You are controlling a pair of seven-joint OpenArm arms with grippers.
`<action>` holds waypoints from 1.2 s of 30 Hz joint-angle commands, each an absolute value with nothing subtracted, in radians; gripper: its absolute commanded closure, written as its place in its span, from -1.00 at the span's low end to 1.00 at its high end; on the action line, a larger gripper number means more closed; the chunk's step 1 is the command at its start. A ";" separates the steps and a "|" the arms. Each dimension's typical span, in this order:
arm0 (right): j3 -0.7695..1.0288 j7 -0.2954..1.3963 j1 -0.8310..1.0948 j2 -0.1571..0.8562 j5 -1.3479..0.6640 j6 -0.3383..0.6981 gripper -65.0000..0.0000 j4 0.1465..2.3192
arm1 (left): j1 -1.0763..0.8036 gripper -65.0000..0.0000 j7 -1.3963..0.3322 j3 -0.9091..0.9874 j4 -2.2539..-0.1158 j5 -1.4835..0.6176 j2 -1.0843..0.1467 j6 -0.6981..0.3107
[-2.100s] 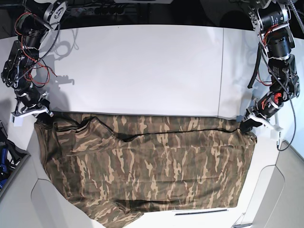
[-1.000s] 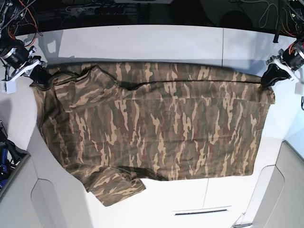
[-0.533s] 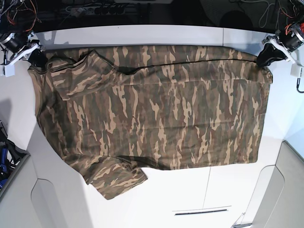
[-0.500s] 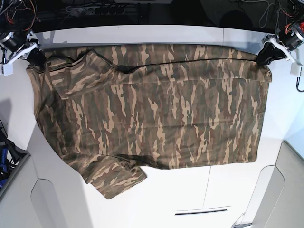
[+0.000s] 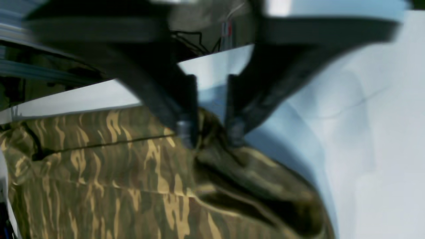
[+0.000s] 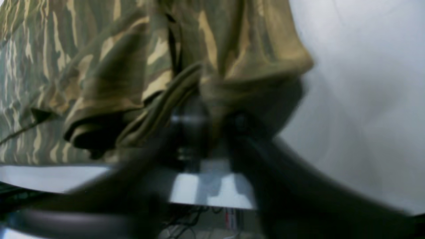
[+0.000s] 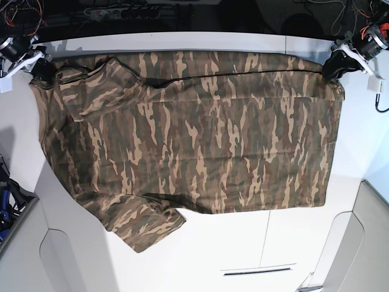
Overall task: Fold the T-shirt properly
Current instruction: 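Release the shirt and move both grippers to its side edges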
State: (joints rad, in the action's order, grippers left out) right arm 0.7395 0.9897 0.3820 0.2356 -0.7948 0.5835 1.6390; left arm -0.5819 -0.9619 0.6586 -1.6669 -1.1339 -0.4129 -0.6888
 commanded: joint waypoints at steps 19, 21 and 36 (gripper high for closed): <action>0.864 0.852 0.167 0.434 -0.786 0.579 0.07 1.634 | -0.535 0.26 -0.910 0.930 -1.682 -1.263 -0.433 -0.698; 0.859 0.841 0.110 0.435 -0.770 0.572 0.07 1.612 | -0.490 0.26 -0.909 0.929 -1.682 -1.242 -0.433 -0.698; 0.620 0.607 -0.271 0.434 -0.574 0.572 0.07 1.113 | -0.170 -0.11 -0.749 0.609 -1.591 -0.892 -0.583 -0.698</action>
State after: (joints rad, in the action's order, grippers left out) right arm 0.6159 0.6281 -0.2504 0.4107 -0.5598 0.5697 1.0966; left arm -0.1802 -0.7757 0.5995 -1.5776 -0.8730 -0.5575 -0.6899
